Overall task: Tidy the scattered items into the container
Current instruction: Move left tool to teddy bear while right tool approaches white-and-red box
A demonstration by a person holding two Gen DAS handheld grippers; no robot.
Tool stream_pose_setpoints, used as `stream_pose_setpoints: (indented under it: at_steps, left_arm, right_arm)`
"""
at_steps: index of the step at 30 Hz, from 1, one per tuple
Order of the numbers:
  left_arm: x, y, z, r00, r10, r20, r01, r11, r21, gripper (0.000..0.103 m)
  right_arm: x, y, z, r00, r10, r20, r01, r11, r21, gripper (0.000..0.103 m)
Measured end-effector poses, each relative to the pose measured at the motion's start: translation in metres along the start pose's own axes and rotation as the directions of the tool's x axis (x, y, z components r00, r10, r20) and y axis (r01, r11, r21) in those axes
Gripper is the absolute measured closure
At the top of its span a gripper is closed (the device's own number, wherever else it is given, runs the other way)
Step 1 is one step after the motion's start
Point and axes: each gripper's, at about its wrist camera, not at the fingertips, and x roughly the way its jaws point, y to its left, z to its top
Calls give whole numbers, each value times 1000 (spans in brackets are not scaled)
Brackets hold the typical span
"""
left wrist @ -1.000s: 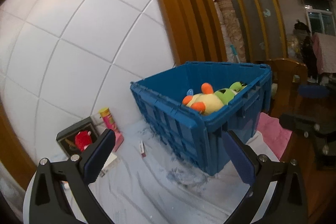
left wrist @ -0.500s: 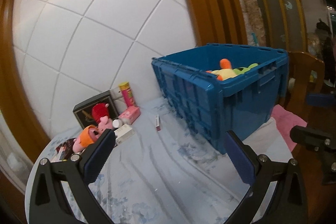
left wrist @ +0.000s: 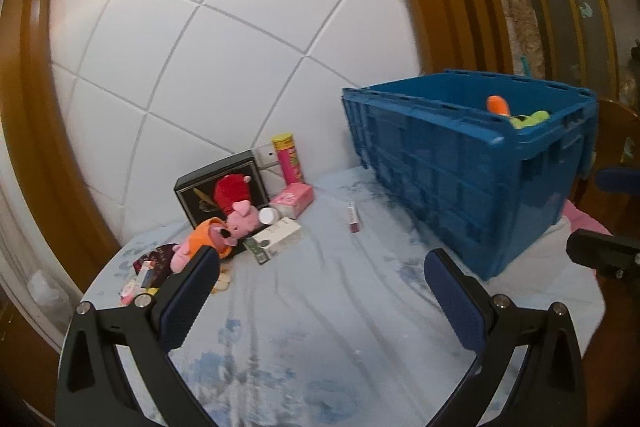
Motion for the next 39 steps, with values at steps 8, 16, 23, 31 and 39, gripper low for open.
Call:
stream_pose_setpoints:
  at_steps: [8, 16, 23, 31, 39]
  left_arm:
    - [42, 75, -3, 1000, 17, -23, -17, 1000, 10, 0]
    - [87, 134, -33, 996, 41, -84, -40, 999, 15, 0]
    - [137, 157, -60, 984, 82, -158, -84, 996, -7, 0]
    - [182, 172, -72, 972, 161, -169, -168, 985, -29, 0]
    - [220, 202, -83, 974, 137, -180, -150, 986, -65, 0]
  right_arm:
    - [57, 58, 38, 1000, 12, -12, -12, 1000, 1, 23]
    - [113, 105, 48, 999, 16, -46, -14, 1000, 25, 23]
    - [174, 114, 54, 994, 50, -96, -49, 999, 18, 23]
    - [265, 121, 83, 984, 135, -118, -145, 986, -84, 15]
    - [366, 160, 105, 974, 139, -178, -171, 969, -181, 4]
